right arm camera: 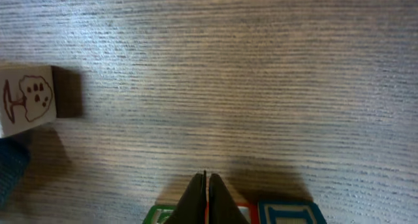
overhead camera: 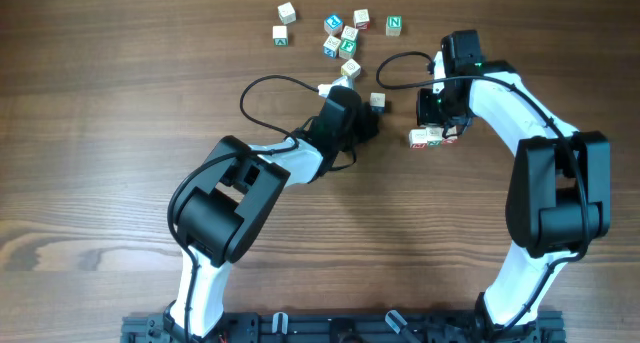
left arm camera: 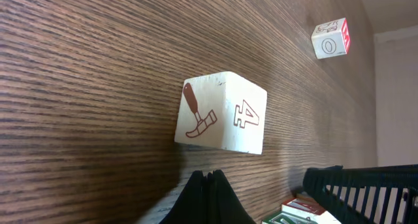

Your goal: Form a horizontal line

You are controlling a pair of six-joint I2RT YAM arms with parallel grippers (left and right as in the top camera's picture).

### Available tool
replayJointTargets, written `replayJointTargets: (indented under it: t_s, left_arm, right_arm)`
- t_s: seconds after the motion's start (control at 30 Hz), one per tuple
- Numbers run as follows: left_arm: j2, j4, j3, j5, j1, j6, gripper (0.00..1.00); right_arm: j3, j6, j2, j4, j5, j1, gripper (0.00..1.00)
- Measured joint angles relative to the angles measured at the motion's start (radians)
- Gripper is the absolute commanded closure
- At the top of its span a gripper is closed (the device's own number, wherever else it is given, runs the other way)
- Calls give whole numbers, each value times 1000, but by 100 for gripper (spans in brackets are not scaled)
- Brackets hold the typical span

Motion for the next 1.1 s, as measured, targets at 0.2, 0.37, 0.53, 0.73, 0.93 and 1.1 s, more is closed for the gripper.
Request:
replayJointTargets:
  t_s: [0.2,0.37,0.53,0.73,0.93,1.1]
  left_arm:
    - [0,-1,0,0,0,0,96]
    - [0,-1,0,0,0,0,96]
    - [0,-1,0,0,0,0,96]
    - [0,-2,0,0,0,0,96]
    - [0,-3,0,0,0,0,96]
    - [0,-3,0,0,0,0,96]
  right_arm:
    - [0,1,0,-16,0,0,95]
    - [0,1,0,-26,0,0,96]
    - [0,2,0,-24,0,0,95]
    - [0,8,0,25,1,0,95]
    - [0,19,0,34,47,0,96]
    - [0,27,0,61,109,-20,95]
